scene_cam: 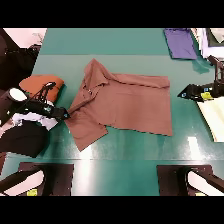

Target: Fold the shirts.

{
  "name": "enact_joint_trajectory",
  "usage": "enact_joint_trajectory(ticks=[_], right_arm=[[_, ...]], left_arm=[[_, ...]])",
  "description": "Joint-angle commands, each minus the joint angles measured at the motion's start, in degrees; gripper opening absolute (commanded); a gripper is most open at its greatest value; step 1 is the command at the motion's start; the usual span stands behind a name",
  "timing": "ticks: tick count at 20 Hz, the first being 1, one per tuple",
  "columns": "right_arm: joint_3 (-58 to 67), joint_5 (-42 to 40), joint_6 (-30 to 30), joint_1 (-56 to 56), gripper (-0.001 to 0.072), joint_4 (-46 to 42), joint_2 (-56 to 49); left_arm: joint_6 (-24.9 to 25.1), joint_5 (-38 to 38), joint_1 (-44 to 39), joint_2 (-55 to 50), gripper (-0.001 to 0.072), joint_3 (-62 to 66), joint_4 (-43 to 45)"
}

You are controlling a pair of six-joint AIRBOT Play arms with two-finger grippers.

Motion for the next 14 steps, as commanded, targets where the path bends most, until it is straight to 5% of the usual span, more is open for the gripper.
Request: enact_joint_trajectory(ticks=[1,2,3,4,14], right_arm=[[-2.7,-0.2,0.0,-0.1,0.0451,0.0,1.8],[-3.4,0.1,0.0,-0.2,0.0451,-0.2,2.1],[-4.3,0.5,0.0,-0.2,0.0451,-0.2,2.2],[-5.3,0.7,0.0,-0.2,0.0451,-0.2,2.2],[-26.2,2.1,-1.1,-11.8,0.0453,-0.9,2.1]], left_arm=[[1.5,3.7,-0.1,0.1,0.0605,-2.9,-3.0],[1.5,3.8,0.0,0.1,0.0445,-2.9,-3.5],[1.5,3.8,0.0,0.1,0.0105,-2.9,-3.5],[1.3,3.9,0.0,0.1,0.0032,-2.8,-3.7],[0.9,0.0,-0.1,1.0,0.0028,2.5,-6.8]])
